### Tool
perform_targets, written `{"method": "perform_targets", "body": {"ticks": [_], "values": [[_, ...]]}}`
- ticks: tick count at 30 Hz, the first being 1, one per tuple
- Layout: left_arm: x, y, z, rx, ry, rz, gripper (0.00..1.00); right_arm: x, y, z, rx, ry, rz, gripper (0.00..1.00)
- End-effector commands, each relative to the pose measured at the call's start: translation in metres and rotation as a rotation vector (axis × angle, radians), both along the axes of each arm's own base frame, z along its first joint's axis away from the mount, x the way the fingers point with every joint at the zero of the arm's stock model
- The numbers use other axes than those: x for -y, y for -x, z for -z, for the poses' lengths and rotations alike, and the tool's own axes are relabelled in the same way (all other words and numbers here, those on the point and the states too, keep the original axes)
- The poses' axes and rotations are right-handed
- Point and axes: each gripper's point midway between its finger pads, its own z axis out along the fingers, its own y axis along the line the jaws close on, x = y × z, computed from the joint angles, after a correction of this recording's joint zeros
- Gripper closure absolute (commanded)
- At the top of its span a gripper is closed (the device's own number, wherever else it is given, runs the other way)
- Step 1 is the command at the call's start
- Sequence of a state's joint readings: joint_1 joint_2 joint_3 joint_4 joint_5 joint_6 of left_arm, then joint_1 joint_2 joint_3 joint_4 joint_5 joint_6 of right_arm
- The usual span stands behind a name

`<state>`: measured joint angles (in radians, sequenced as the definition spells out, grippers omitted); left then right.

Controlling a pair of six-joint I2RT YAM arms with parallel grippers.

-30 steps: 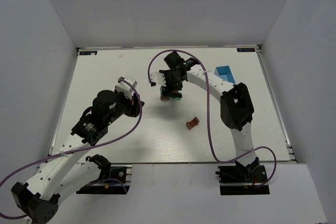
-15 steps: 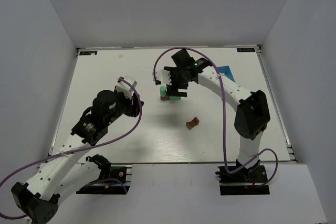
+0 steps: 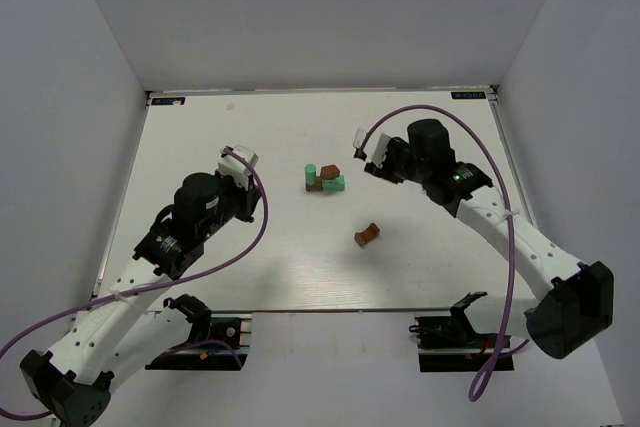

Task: Build the wood block tower

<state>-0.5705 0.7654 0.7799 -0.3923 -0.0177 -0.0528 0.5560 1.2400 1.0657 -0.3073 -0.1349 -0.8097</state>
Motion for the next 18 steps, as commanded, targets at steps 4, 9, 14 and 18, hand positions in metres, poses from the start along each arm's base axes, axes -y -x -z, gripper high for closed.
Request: {"method": "perform_targets", "body": {"ticks": [4, 9, 14, 18], "values": [[-0.002, 0.0, -0.002, 0.007, -0.002, -0.005, 1.0, -0.004, 0.041, 0.02, -0.128, -0.018, -0.2, 1.0], [-0.002, 0.0, -0.002, 0.007, -0.002, -0.005, 0.83, 0.015, 0.082, 0.071, -0.227, 0.118, -0.379, 0.75], [-0.005, 0.004, -0.005, 0.024, 0.009, -0.005, 0.44, 0.017, 0.097, 0.107, -0.376, 0.168, -0.516, 0.34], [-0.004, 0.006, -0.008, 0.03, 0.016, 0.004, 0.42, 0.017, 0.103, 0.125, -0.45, 0.195, -0.602, 0.29]]}}
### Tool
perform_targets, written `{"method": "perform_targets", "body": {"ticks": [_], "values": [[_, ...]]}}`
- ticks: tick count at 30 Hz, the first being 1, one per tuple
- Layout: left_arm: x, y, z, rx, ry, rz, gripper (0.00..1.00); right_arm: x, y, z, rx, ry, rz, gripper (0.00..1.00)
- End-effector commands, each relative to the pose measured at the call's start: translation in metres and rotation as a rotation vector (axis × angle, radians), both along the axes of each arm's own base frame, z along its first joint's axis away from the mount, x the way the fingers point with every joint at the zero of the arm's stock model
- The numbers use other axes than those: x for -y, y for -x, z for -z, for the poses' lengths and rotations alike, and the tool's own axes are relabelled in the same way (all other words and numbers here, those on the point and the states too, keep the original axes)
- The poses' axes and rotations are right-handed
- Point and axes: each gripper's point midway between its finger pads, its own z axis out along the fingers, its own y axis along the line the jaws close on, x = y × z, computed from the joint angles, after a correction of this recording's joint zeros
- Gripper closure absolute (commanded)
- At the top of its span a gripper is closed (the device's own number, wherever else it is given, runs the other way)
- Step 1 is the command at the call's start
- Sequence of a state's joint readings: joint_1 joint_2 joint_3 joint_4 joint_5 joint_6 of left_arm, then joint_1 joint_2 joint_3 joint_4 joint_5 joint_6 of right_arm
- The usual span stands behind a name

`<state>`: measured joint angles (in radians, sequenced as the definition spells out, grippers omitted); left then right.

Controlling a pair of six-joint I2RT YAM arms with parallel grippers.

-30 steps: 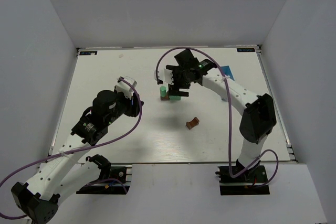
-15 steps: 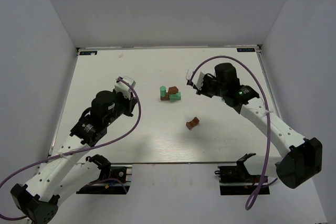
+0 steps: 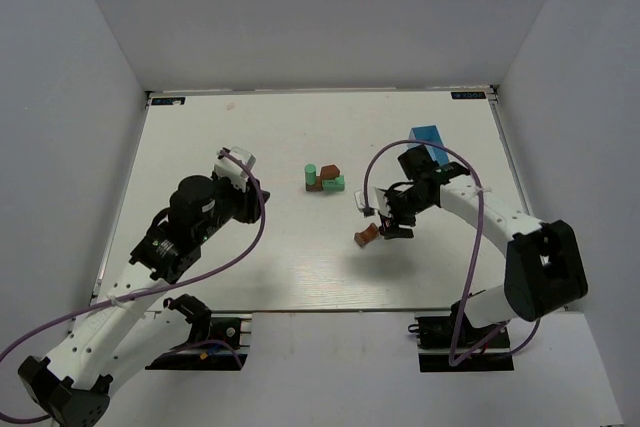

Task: Build the wood block tower

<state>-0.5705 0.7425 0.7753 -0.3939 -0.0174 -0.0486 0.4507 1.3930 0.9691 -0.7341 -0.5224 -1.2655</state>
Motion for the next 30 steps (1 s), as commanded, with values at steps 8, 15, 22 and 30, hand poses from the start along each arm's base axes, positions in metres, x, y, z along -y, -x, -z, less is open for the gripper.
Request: {"method": "perform_targets", "body": {"ticks": [8, 15, 22, 30], "values": [[0.001, 0.004, -0.001, 0.003, 0.011, 0.021, 0.42, -0.012, 0.0, 0.012, -0.018, -0.022, -0.183, 0.28], [0.003, 0.005, -0.001, 0.001, 0.013, 0.03, 0.42, -0.022, -0.019, 0.021, -0.018, -0.016, -0.173, 0.25], [0.003, 0.005, -0.001, 0.001, 0.013, 0.03, 0.42, -0.03, -0.022, 0.03, -0.061, -0.018, -0.177, 0.21], [0.004, 0.006, -0.001, 0.0, 0.016, 0.039, 0.44, -0.028, -0.018, 0.046, -0.1, 0.017, -0.184, 0.26]]}}
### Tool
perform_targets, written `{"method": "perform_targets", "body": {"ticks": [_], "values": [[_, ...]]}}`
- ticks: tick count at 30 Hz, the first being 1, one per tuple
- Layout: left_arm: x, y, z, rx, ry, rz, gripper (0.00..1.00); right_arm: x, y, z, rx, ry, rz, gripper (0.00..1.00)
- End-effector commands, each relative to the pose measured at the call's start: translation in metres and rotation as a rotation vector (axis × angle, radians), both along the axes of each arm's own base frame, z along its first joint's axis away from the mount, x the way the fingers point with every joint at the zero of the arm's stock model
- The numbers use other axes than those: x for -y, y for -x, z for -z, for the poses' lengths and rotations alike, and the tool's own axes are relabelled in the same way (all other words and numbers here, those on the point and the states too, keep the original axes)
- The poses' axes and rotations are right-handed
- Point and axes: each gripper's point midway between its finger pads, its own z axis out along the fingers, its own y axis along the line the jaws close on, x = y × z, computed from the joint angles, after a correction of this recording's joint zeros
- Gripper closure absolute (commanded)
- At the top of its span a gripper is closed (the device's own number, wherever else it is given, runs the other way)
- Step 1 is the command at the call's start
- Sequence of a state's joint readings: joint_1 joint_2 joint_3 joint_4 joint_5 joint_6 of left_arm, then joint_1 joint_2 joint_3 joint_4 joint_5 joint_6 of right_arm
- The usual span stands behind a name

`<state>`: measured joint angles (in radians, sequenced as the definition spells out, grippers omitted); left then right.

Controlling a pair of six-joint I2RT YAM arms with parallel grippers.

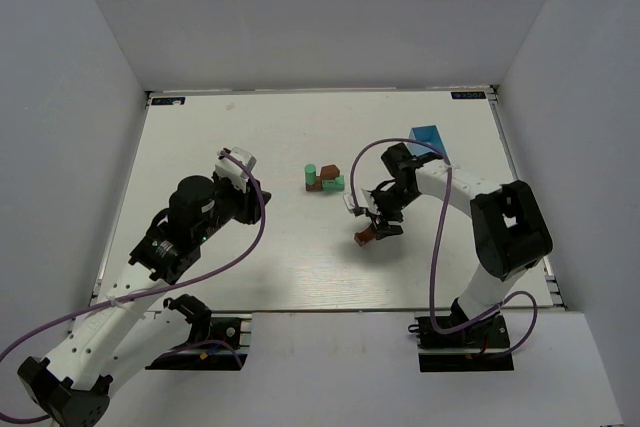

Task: Build the wood block tower

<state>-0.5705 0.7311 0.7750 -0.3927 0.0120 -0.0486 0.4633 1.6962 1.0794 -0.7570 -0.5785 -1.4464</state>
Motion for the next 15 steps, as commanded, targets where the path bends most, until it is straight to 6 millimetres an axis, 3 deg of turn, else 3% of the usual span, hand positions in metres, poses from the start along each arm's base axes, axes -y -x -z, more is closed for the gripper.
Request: {"method": "perform_targets", "body": {"ticks": [1, 7, 15], "values": [[0.0, 0.002, 0.002, -0.006, 0.001, 0.011, 0.44, -0.008, -0.004, -0.002, 0.0, -0.01, -0.012, 0.27], [0.0, 0.002, 0.002, -0.006, 0.001, 0.011, 0.44, -0.007, -0.004, 0.005, 0.001, 0.013, -0.014, 0.28], [0.0, 0.002, 0.002, -0.006, 0.001, 0.011, 0.44, 0.001, -0.005, 0.022, 0.037, 0.074, -0.005, 0.37]]}}
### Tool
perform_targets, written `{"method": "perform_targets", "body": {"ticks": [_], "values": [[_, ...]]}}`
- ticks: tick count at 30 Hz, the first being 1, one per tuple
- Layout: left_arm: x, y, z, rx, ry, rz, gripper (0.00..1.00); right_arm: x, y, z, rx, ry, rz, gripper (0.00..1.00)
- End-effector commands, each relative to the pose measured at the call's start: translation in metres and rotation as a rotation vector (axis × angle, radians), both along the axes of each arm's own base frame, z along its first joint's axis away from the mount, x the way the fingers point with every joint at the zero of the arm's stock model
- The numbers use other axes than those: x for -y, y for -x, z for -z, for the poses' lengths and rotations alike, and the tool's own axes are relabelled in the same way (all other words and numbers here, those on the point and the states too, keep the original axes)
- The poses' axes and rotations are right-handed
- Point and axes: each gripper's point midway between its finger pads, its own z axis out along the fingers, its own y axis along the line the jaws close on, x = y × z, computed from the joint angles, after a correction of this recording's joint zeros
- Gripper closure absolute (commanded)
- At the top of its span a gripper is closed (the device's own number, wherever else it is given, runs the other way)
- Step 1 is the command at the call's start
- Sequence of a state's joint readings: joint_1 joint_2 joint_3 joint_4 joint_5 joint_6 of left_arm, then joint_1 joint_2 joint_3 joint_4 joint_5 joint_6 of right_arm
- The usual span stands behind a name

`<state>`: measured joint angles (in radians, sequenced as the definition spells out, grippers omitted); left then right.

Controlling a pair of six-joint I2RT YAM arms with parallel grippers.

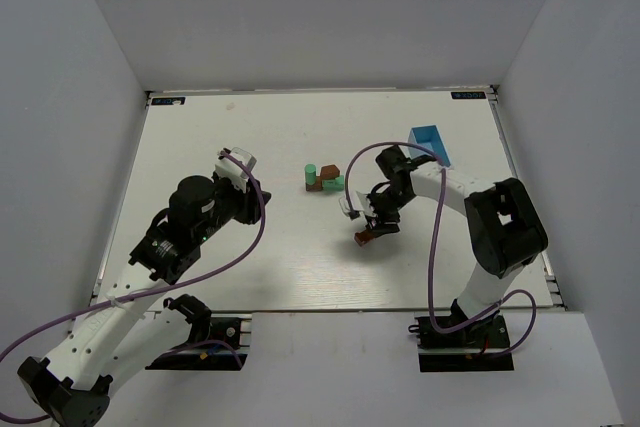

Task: Build the wood block tower

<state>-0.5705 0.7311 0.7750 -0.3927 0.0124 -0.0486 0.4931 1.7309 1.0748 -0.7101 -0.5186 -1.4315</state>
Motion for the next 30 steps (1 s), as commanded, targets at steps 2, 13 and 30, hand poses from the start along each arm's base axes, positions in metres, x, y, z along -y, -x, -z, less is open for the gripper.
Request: {"method": "perform_targets", "body": {"ticks": [2, 13, 30], "values": [[0.0, 0.002, 0.002, -0.005, 0.001, 0.01, 0.44, 0.005, 0.0, 0.01, 0.016, 0.035, 0.003, 0.39], [-0.001, 0.001, 0.002, -0.004, -0.001, 0.002, 0.45, 0.01, 0.005, 0.013, 0.028, 0.046, 0.003, 0.46], [-0.002, 0.0, 0.002, -0.003, -0.003, -0.007, 0.45, -0.02, -0.013, -0.055, 0.019, -0.086, 0.124, 0.93]]}}
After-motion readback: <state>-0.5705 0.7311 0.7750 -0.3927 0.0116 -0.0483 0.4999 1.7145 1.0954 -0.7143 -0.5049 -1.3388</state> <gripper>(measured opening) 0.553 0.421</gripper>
